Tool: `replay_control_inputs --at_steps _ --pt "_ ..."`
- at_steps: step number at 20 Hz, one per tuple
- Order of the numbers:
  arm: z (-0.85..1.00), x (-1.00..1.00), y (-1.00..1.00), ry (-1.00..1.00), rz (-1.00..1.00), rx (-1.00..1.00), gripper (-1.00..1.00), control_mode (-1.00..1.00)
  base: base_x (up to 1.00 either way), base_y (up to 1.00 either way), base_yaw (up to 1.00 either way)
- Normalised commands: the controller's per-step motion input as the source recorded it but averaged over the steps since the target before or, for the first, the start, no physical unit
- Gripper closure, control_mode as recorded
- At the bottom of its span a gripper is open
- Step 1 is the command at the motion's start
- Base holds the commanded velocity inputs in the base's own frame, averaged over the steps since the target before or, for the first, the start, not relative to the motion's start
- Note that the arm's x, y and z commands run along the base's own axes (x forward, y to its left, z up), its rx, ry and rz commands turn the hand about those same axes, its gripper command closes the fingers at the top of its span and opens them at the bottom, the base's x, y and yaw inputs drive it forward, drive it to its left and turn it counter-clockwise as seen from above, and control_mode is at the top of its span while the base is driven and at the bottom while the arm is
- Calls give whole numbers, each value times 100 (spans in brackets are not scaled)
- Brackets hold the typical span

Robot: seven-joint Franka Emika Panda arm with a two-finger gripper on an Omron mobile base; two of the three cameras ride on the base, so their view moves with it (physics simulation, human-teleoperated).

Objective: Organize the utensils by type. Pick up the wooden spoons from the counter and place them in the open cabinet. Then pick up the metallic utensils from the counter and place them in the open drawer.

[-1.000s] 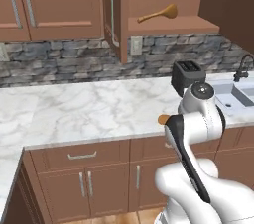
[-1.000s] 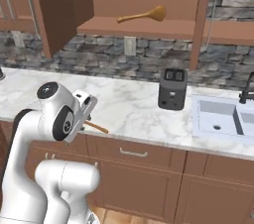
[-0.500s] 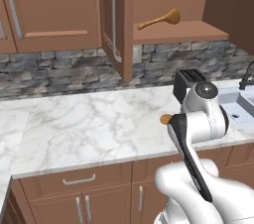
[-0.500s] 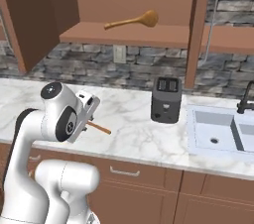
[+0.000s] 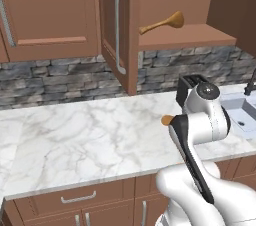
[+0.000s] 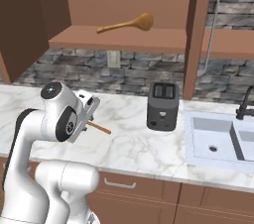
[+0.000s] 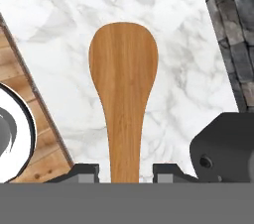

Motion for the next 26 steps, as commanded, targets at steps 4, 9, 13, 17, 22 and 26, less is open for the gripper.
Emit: replay_control_inputs --at_steps 4,9,13,17,22,26 --pt "0 5 0 -3 -2 1 100 -100 22 0 -5" --pt "11 3 -2 -23 -8 12 100 -100 0 0 0" --pt "23 0 -11 -31 -15 26 100 -100 0 0 0" --pt "31 0 0 -29 -17 17 100 -100 0 0 0" --pt "36 0 0 -33 -8 2 100 -100 0 0 0" --pt "38 0 -18 -25 0 -3 100 -100 0 0 0"
